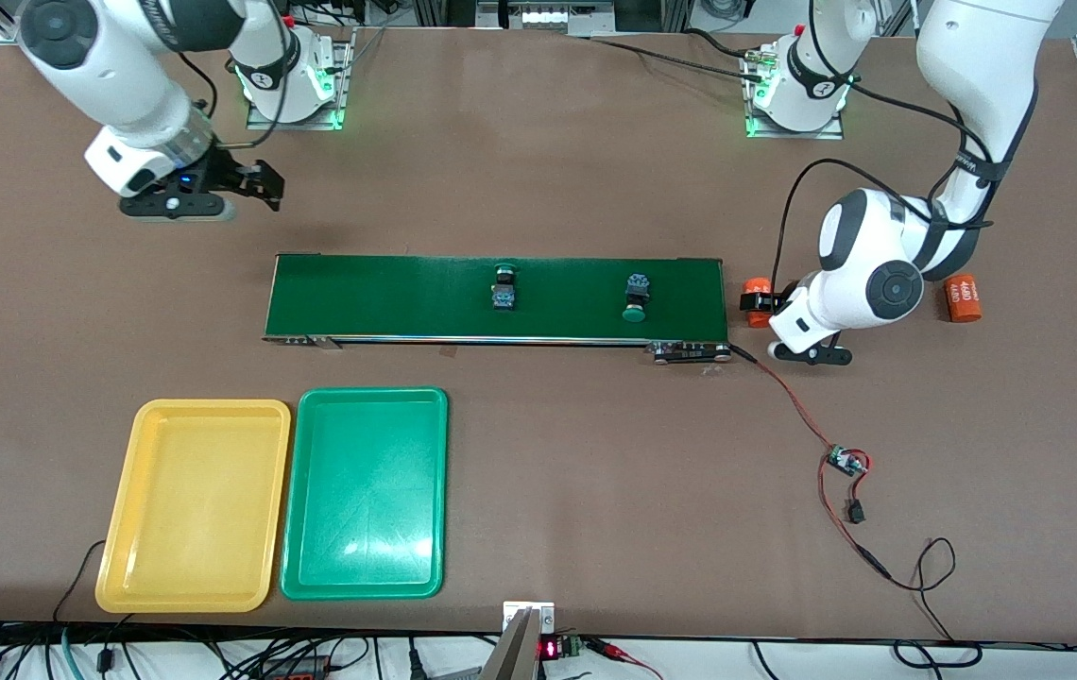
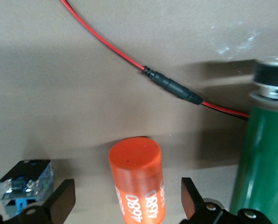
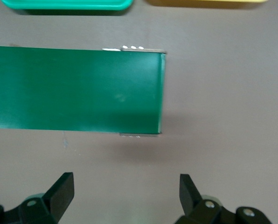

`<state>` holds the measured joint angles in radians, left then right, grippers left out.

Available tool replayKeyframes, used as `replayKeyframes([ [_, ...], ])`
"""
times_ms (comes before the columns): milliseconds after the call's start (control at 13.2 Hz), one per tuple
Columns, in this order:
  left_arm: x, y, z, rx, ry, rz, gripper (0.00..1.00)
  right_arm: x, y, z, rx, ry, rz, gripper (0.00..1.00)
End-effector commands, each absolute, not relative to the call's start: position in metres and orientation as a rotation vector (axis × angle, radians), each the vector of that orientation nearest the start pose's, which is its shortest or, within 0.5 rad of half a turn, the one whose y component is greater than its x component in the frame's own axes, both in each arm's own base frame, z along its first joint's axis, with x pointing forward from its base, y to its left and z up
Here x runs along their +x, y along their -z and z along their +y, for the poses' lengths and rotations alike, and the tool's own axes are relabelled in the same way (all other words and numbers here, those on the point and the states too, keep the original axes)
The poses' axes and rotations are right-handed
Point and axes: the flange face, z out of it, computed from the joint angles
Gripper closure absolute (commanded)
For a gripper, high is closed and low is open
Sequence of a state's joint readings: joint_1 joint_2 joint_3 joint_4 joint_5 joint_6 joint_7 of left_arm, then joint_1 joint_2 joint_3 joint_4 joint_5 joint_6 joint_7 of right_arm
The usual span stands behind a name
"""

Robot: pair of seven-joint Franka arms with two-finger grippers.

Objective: Sort buttons by color to trays
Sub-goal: 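Grasp an orange cylinder with the left gripper while the right gripper approaches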

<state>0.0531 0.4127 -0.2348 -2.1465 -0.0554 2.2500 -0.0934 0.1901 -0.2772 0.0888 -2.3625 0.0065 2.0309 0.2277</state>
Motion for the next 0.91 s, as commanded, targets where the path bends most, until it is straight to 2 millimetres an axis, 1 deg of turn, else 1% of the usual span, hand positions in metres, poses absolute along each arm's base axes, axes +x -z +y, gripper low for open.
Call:
replayKeyframes([
  [0,0.523,-0.18,-0.094,-3.188,-0.527,0.083,0.0,0.437,-0.418,0.144,-3.163,-0.025,-0.086,0.0],
  [151,0.515,-0.172,-0.094,-3.183,-0.56,0.08,0.0,0.435,-0.411,0.167,-3.158,-0.008,-0.035,0.0],
  [226,0.513,-0.173,-0.093,-3.18,-0.564,0.078,0.16,0.434,-0.405,0.175,-3.16,-0.014,-0.024,0.0],
  [377,0.513,-0.173,-0.093,-3.177,-0.569,0.059,0.54,0.433,-0.393,0.197,-3.154,-0.004,-0.013,0.0],
  [528,0.516,-0.179,-0.094,-3.183,-0.551,0.058,0.88,0.432,-0.384,0.213,-3.142,0.023,0.006,0.0],
  [679,0.525,-0.201,-0.093,-3.19,-0.481,0.089,0.94,0.435,-0.376,0.22,-3.132,0.045,0.028,0.0],
  [755,0.529,-0.223,-0.1,-3.195,-0.414,0.131,0.98,0.435,-0.374,0.225,-3.127,0.053,0.023,0.0],
  [830,0.534,-0.245,-0.108,-3.197,-0.347,0.274,1.0,0.434,-0.371,0.229,-3.123,0.058,0.061,0.0],
])
